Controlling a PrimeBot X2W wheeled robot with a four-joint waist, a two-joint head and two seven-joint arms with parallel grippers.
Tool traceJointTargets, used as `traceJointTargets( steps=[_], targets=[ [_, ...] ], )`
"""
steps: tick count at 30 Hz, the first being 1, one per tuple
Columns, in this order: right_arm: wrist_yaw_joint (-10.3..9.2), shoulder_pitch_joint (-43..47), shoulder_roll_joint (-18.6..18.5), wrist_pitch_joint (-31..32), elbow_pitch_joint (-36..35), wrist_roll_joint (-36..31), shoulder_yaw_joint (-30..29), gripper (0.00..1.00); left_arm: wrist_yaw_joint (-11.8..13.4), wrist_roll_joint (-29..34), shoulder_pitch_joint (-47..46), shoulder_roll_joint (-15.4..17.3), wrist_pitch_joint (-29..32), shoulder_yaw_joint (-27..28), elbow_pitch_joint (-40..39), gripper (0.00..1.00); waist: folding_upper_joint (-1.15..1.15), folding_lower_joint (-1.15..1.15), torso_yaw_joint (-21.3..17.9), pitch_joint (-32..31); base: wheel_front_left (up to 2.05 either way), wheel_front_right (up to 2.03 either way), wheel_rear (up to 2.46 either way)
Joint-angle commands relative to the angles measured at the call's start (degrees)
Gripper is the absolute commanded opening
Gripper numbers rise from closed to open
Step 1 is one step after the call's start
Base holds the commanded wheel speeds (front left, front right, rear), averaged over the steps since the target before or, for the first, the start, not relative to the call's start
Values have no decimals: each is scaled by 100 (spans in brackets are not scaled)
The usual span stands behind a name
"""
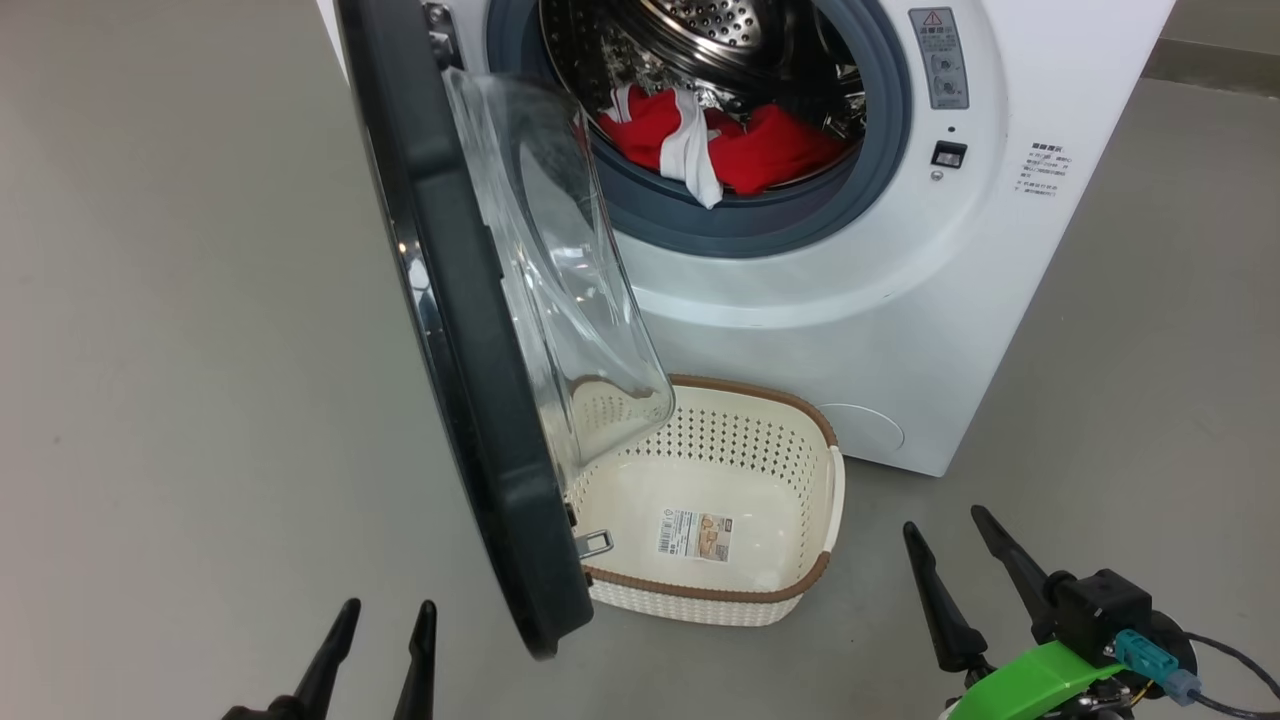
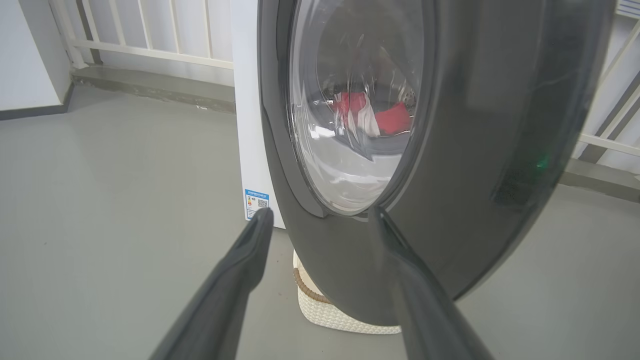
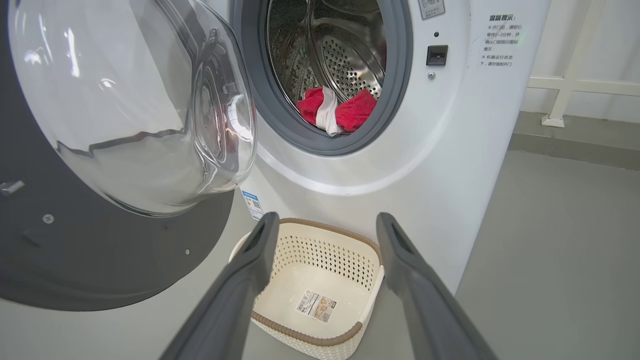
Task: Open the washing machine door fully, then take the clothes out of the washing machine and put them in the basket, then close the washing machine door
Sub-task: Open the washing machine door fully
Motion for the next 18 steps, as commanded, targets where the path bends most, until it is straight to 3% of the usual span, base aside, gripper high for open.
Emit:
traceJointTargets(
  steps=[1,14,15,17,18],
  targets=[
    [36,-31,16,-68,-165,-86,92,100,-25,19,-196,33,-70,201,-145,100,0,0,2,-3,0,0,0],
    [36,111,121,-69,-186,-195,-39,100,-27,45,-175,33,-70,191,-141,100,0,0,3,-38,0,0,0],
    [36,117,124,-69,-189,-201,-41,100,-27,33,-182,33,-70,202,-154,89,0,0,1,-45,0,0,0],
    [36,132,127,-69,-189,-199,-37,100,-2,-20,-196,33,-70,250,-207,15,0,0,-6,-64,0,0,0],
    [36,137,129,-69,-190,-196,-35,100,14,-41,-210,33,-70,283,-259,0,0,0,-9,-72,0,0,0]
  ],
)
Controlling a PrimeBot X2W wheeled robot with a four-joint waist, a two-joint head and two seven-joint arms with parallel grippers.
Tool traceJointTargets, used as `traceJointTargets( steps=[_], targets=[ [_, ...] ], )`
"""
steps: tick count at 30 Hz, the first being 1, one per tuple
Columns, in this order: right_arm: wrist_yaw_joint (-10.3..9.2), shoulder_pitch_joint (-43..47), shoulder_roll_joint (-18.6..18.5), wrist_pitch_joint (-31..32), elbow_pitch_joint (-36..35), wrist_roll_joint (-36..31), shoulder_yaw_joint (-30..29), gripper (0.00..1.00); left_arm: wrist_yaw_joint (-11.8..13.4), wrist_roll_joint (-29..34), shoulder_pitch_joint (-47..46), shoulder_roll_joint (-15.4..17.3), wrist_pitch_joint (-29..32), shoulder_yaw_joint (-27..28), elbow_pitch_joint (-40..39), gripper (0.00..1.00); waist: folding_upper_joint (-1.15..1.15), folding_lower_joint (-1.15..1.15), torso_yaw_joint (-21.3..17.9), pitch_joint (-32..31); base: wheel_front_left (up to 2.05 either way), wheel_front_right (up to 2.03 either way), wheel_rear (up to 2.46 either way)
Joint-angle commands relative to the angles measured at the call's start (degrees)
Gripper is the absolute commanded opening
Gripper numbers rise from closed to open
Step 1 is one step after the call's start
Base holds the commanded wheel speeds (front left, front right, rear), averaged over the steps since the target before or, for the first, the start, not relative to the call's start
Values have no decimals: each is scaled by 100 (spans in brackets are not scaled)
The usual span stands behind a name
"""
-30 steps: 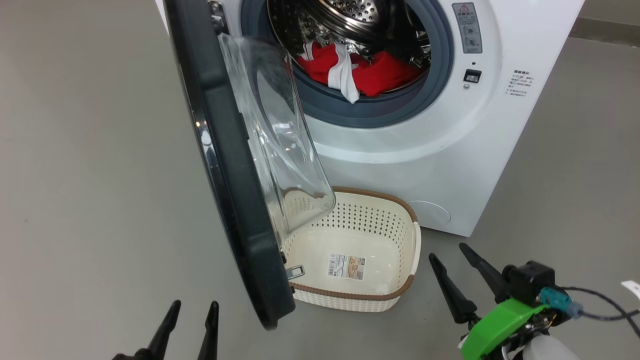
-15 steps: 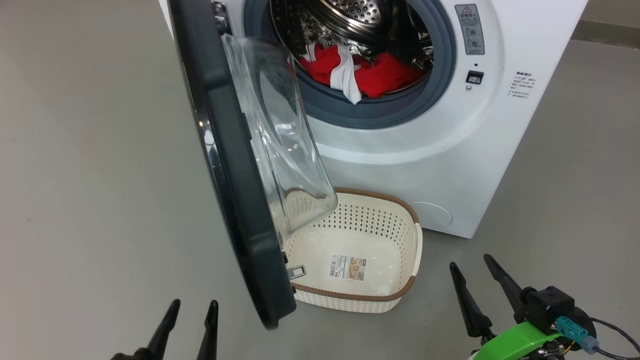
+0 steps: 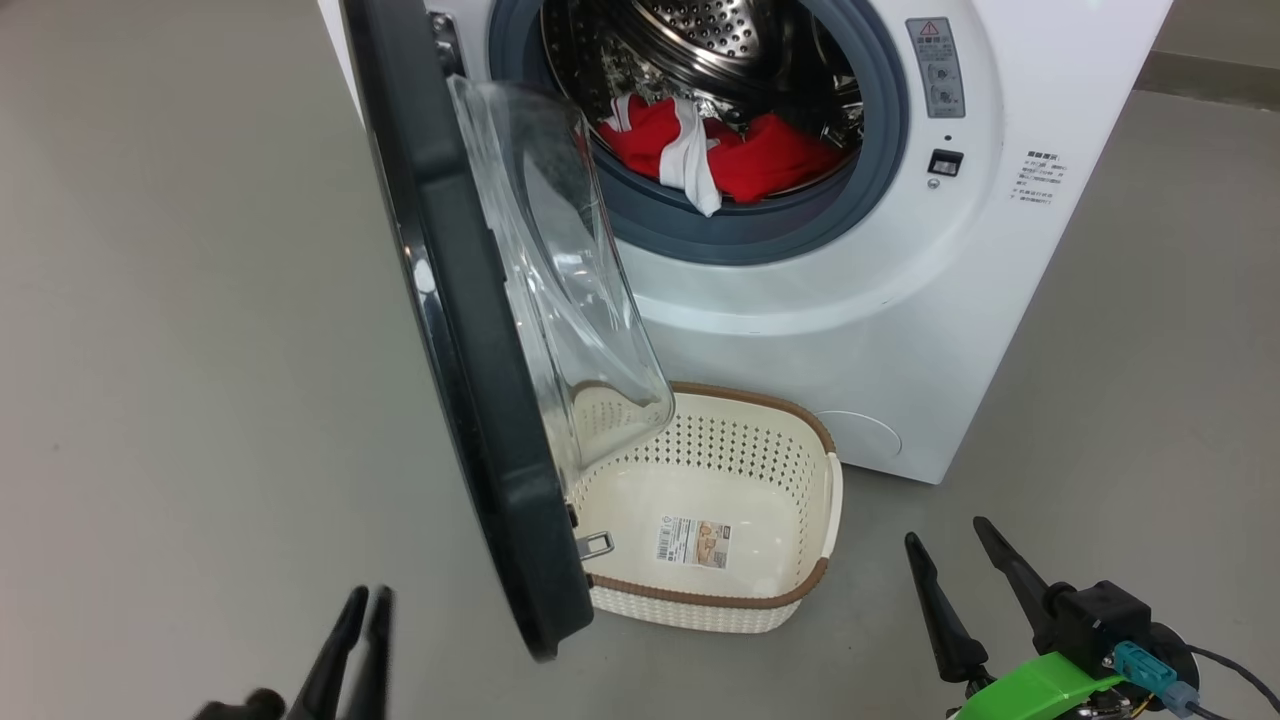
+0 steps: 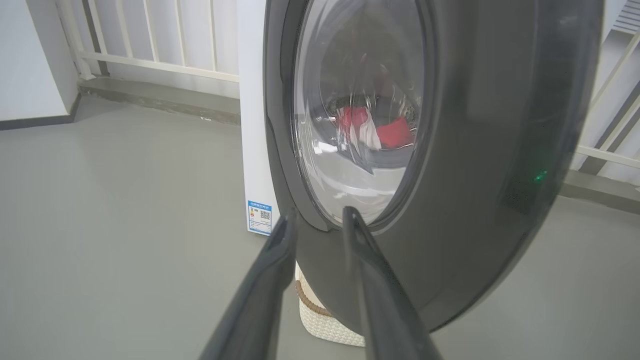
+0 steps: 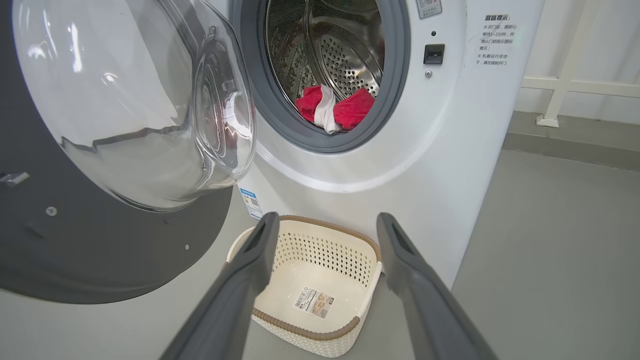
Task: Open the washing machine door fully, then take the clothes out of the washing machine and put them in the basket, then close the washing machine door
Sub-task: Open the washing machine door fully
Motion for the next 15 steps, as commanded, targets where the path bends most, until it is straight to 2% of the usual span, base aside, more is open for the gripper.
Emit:
traceJointTargets(
  steps=[1,4,9,12,15],
  targets=[
    [36,-22,5,-69,-155,0,121,100,27,-64,-236,33,-70,245,-232,0,0,0,-1,-12,0,0,0],
    [36,-12,8,-69,-154,4,110,100,62,-236,-390,33,-70,456,-652,0,0,0,1,-9,0,0,0],
    [36,-49,11,-69,-157,-7,122,100,100,-431,-765,33,-70,699,-1859,0,0,0,-12,33,0,0,0],
    [36,-74,11,-69,-173,6,127,100,98,-218,-897,33,-70,443,-2571,0,0,0,-32,64,0,0,0],
    [36,-90,12,-69,-178,8,137,100,81,-81,-886,33,-70,-140,-2886,0,0,0,-59,93,0,0,0]
  ],
)
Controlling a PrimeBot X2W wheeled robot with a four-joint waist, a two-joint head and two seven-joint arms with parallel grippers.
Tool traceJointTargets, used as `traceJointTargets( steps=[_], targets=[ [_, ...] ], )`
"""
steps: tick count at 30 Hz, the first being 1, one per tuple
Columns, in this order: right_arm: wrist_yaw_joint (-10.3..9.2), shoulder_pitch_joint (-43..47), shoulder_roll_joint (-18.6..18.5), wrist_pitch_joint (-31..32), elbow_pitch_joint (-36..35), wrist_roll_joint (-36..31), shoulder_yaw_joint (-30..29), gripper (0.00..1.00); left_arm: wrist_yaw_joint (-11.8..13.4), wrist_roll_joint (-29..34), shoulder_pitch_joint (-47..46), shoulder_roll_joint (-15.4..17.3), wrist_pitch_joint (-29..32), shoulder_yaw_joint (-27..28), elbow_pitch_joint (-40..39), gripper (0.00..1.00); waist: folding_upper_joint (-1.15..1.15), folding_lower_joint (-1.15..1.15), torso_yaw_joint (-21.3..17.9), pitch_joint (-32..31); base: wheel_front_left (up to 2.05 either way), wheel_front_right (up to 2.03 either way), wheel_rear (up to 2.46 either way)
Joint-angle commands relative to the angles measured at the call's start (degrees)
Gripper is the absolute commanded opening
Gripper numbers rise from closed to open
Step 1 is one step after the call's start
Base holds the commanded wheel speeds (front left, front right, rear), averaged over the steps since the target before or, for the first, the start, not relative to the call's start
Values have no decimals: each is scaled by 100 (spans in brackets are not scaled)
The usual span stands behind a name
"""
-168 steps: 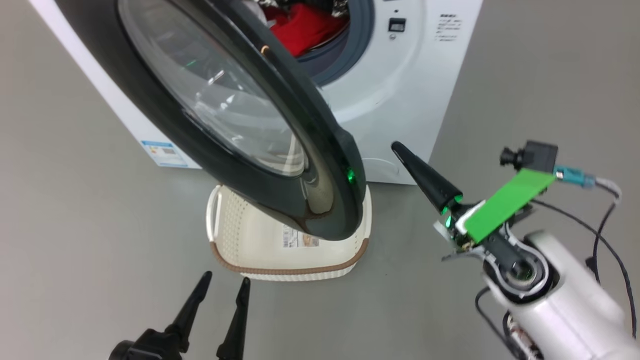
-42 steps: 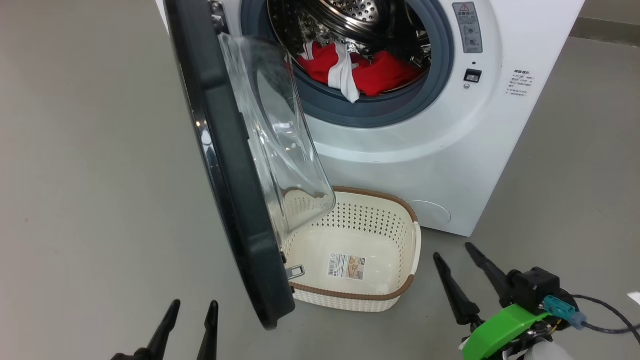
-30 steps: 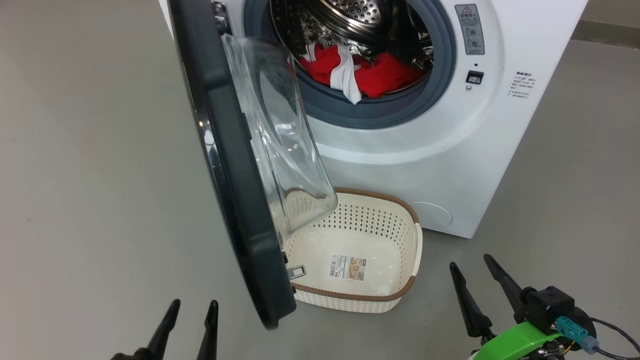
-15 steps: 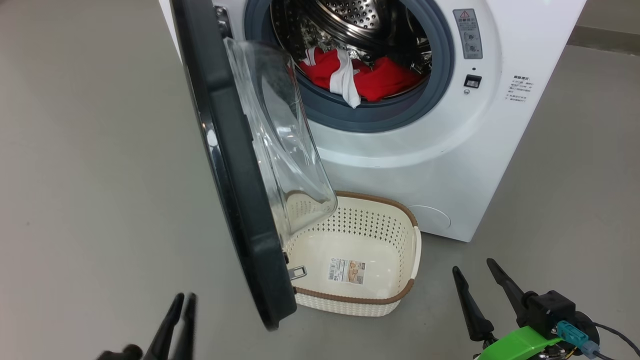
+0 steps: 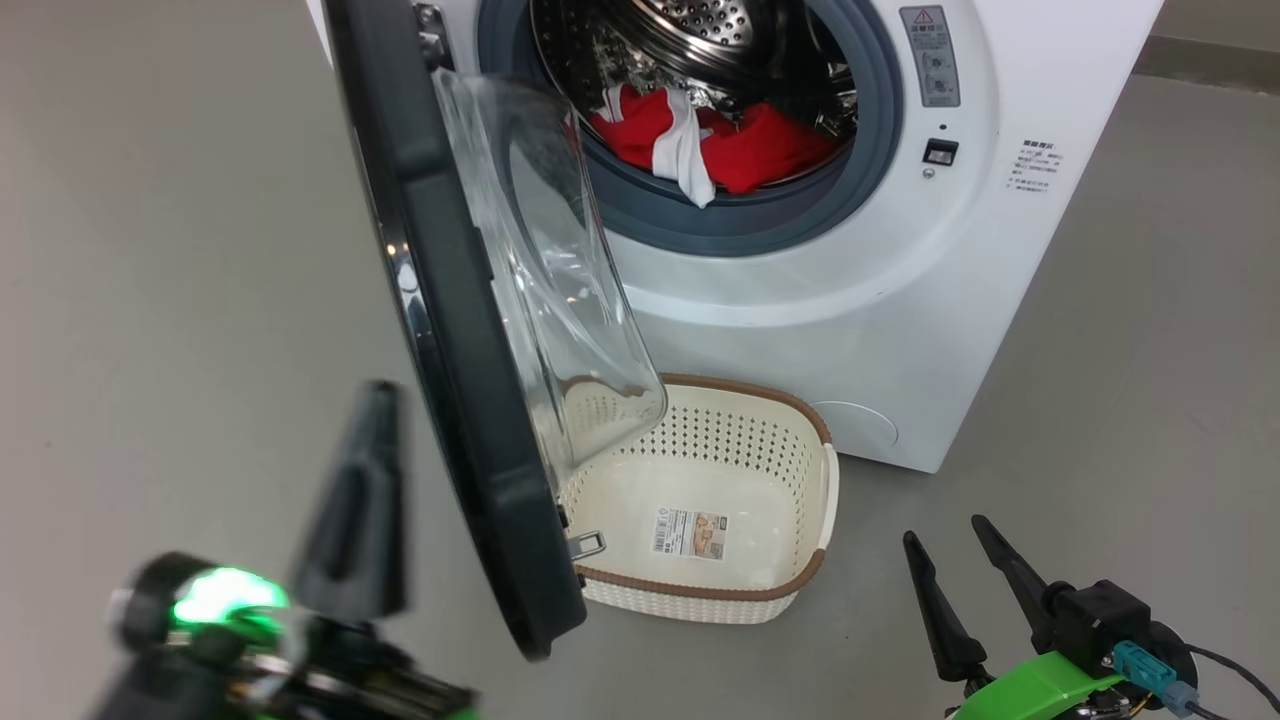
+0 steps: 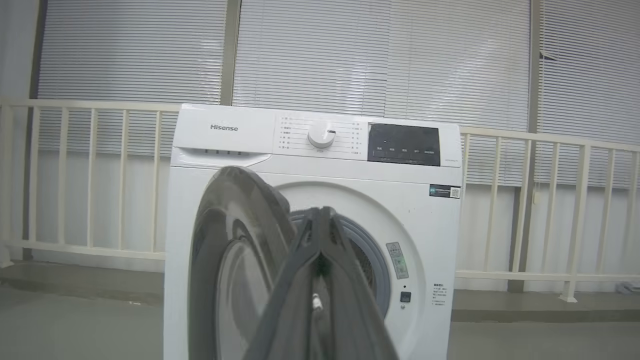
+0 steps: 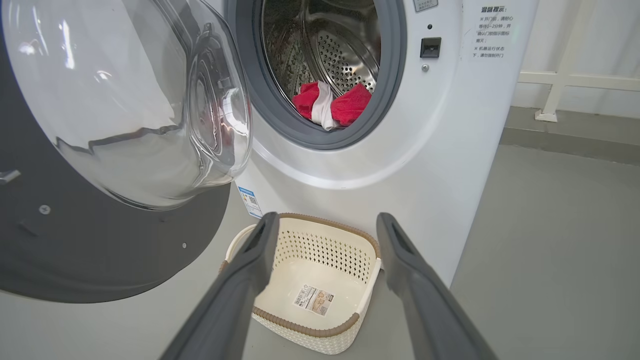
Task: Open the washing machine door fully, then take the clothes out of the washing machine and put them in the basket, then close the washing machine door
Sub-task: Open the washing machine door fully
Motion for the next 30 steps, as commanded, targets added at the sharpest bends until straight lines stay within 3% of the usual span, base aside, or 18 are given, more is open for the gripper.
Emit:
traceJointTargets(
  steps=[1,5,11,17,30],
  targets=[
    [36,-99,3,-68,-149,8,138,100,5,201,-108,39,-22,-297,-232,0,0,0,-31,29,0,0,0],
    [36,-141,3,-68,-144,26,157,100,-61,165,99,39,-22,-1390,298,0,0,0,-102,91,0,0,0],
    [36,-194,3,-68,-148,25,160,100,-86,-199,198,39,-22,-1798,1329,0,0,0,-153,169,0,0,0],
    [36,-211,3,-68,-153,24,135,100,-93,-459,-3,39,-22,-1668,2164,0,0,0,-169,198,0,0,0],
    [36,-173,4,-68,-159,113,138,100,1,-677,-2,39,-22,-1010,2511,0,0,0,-85,140,0,0,0]
  ],
)
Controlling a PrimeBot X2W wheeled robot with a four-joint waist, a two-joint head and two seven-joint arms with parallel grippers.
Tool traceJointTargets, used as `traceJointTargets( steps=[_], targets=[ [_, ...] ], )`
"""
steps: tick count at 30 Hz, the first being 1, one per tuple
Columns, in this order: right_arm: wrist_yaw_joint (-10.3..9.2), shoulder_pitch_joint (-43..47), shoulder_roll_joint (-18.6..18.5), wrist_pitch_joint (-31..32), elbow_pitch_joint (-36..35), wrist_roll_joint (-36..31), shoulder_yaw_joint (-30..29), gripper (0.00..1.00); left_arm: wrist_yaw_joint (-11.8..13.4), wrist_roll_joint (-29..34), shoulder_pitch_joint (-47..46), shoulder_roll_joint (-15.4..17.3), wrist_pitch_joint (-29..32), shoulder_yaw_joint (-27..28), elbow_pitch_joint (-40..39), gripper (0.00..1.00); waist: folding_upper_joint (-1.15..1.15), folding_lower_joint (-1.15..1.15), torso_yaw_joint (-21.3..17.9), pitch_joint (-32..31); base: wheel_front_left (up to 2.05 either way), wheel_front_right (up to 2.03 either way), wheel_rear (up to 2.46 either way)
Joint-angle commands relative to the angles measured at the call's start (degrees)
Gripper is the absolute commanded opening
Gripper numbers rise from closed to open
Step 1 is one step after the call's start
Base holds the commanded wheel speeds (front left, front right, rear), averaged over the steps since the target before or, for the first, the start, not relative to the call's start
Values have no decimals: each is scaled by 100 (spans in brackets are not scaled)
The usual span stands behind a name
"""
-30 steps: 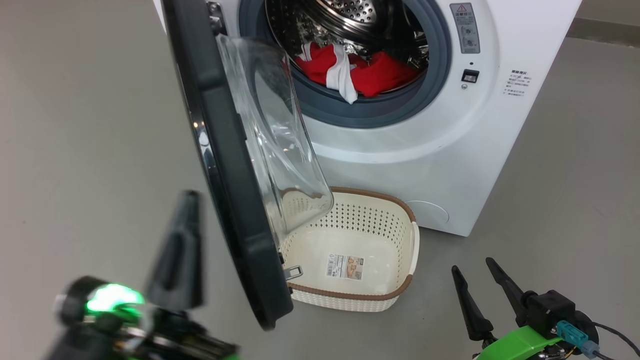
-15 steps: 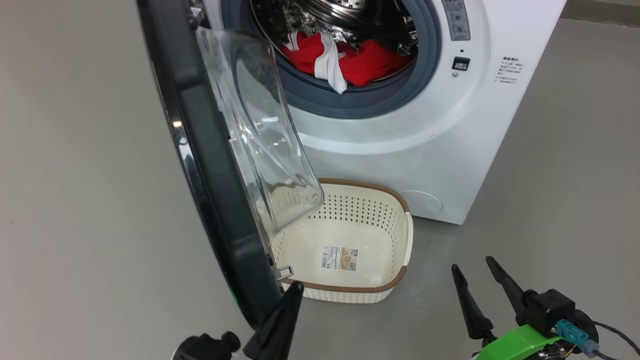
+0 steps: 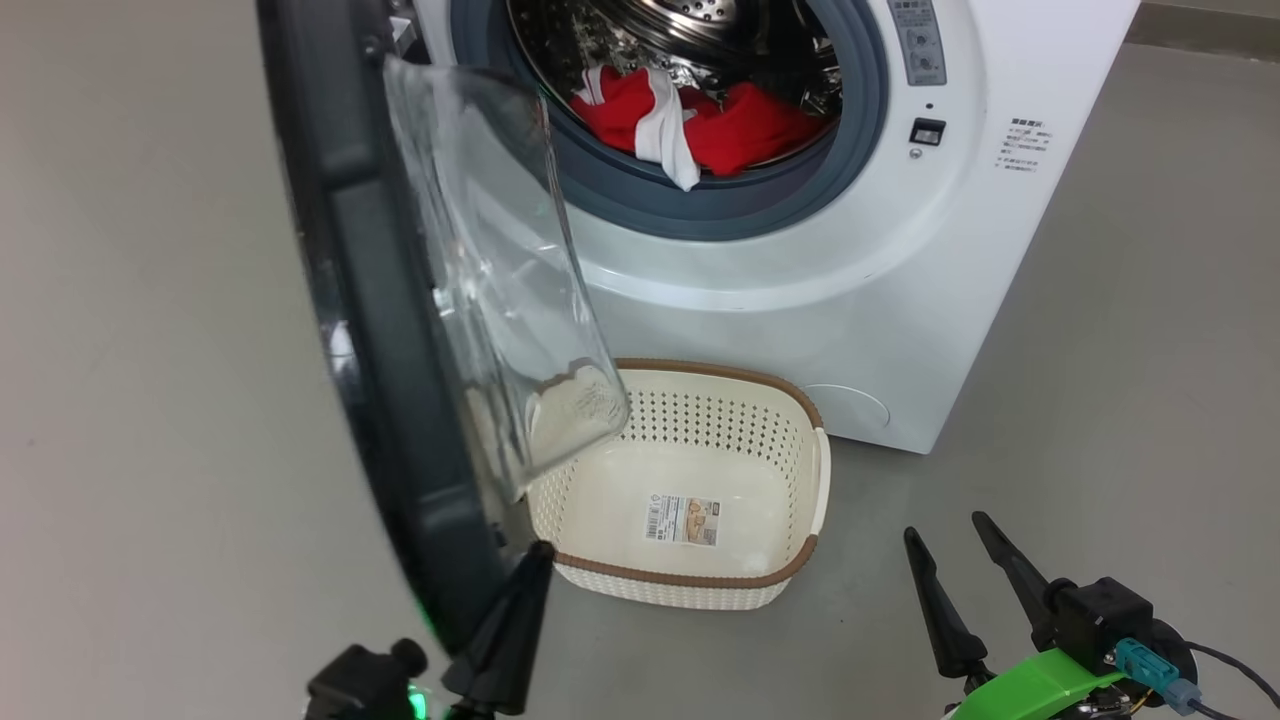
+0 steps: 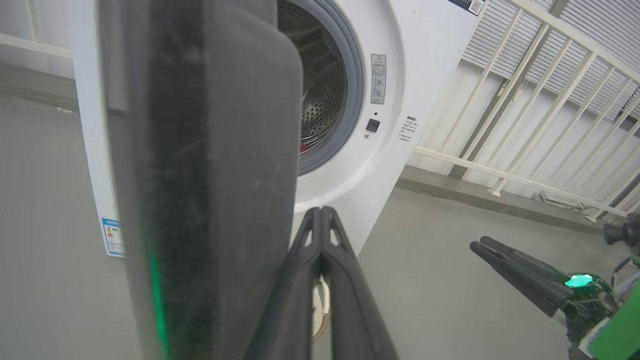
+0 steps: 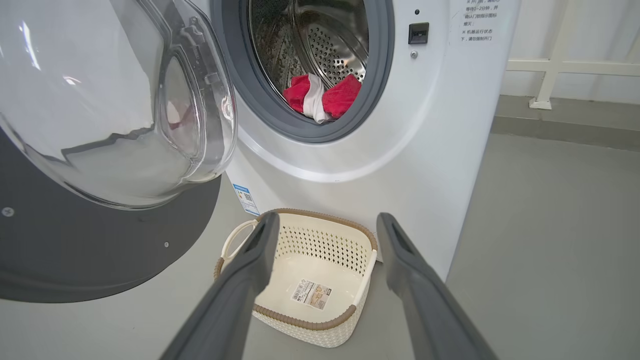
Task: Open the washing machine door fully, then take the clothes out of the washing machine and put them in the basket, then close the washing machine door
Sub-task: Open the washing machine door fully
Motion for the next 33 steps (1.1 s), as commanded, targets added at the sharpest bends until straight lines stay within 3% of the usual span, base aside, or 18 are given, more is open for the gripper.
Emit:
traceJointTargets(
  steps=[1,10,26,33],
  targets=[
    [36,-153,3,-59,-148,61,130,100,86,-44,-81,91,-29,498,-64,0,0,0,28,-13,0,0,0],
    [36,-121,3,-59,-178,82,118,100,175,119,207,91,-29,1452,-118,0,0,0,116,-45,0,0,0],
    [36,-145,3,-59,-220,34,173,100,56,588,-113,94,-29,3275,264,0,0,0,29,66,0,0,0],
    [36,-209,3,-59,-221,-17,193,100,-12,671,-447,295,-29,3984,622,0,0,0,-66,195,0,0,0]
  ],
)
